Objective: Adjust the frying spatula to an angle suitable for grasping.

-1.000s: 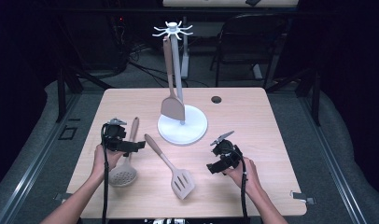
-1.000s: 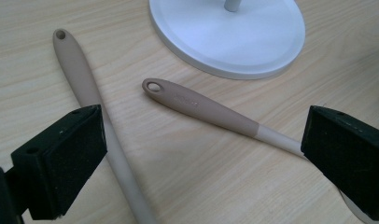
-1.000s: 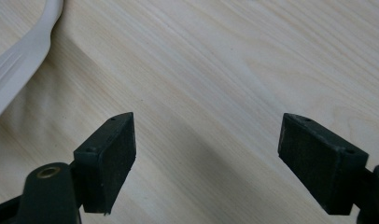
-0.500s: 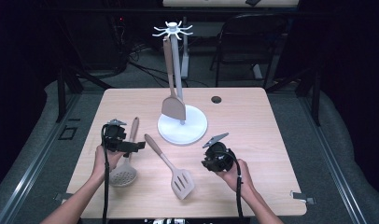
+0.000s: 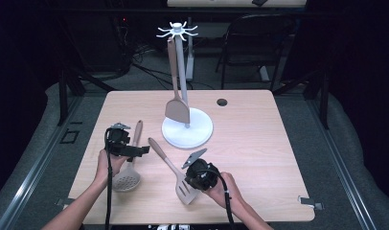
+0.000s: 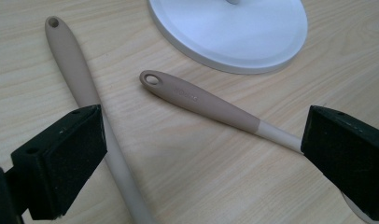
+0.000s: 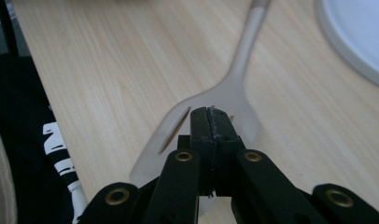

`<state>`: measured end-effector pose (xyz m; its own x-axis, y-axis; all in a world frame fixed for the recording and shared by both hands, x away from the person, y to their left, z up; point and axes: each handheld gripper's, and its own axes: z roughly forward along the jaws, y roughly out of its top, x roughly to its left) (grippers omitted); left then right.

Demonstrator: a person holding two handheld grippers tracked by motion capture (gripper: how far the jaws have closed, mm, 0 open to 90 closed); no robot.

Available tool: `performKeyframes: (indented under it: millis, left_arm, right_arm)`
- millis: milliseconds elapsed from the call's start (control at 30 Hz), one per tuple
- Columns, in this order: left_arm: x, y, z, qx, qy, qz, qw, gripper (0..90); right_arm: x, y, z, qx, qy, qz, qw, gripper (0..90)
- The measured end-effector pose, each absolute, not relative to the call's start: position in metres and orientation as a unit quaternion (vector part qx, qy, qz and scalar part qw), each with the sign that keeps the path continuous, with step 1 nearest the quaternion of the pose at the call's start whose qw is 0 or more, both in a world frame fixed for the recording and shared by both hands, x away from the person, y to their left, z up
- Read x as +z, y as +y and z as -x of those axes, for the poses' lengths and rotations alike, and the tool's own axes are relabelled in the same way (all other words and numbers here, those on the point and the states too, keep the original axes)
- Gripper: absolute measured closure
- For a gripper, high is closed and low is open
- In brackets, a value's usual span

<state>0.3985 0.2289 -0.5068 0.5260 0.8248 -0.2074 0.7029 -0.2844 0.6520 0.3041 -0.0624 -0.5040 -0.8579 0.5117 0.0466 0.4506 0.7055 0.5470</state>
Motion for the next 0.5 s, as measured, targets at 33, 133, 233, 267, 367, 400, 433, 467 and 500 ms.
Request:
performKeyframes:
  millis: [33, 133, 233, 267, 367, 400, 433, 467, 500]
  left_arm:
    - [-0.507, 0.229, -0.399, 0.085, 0.479, -0.797, 0.357, 0.2]
    - [-0.507, 0.229, -0.399, 0.082, 0.481, -0.797, 0.357, 0.2]
    - [-0.509, 0.227, -0.398, 0.080, 0.482, -0.798, 0.354, 0.3]
    - [-0.509, 0.226, -0.398, 0.078, 0.481, -0.799, 0.352, 0.3]
    - [-0.510, 0.223, -0.397, 0.077, 0.479, -0.802, 0.348, 0.5]
    - [-0.511, 0.222, -0.397, 0.075, 0.478, -0.804, 0.347, 0.7]
    - [-0.511, 0.220, -0.397, 0.074, 0.478, -0.804, 0.346, 0.9]
    - [-0.511, 0.219, -0.397, 0.074, 0.476, -0.806, 0.344, 1.1]
    - [-0.512, 0.218, -0.397, 0.074, 0.477, -0.806, 0.344, 1.3]
  right_arm:
    - [-0.510, -0.059, -0.303, 0.264, 0.930, -0.253, 0.041, 90.0]
    - [-0.517, -0.055, -0.301, 0.253, 0.933, -0.254, 0.031, 90.0]
    - [-0.526, -0.053, -0.302, 0.241, 0.937, -0.252, 0.030, 90.0]
    - [-0.526, -0.053, -0.302, 0.241, 0.937, -0.252, 0.030, 90.0]
    - [-0.529, -0.053, -0.303, 0.235, 0.937, -0.259, 0.027, 90.0]
    - [-0.530, -0.054, -0.304, 0.233, 0.937, -0.261, 0.027, 90.0]
    - [-0.531, -0.054, -0.304, 0.227, 0.938, -0.262, 0.025, 90.0]
    - [-0.534, -0.054, -0.305, 0.228, 0.936, -0.267, 0.023, 90.0]
    - [-0.536, -0.054, -0.305, 0.225, 0.936, -0.270, 0.023, 90.0]
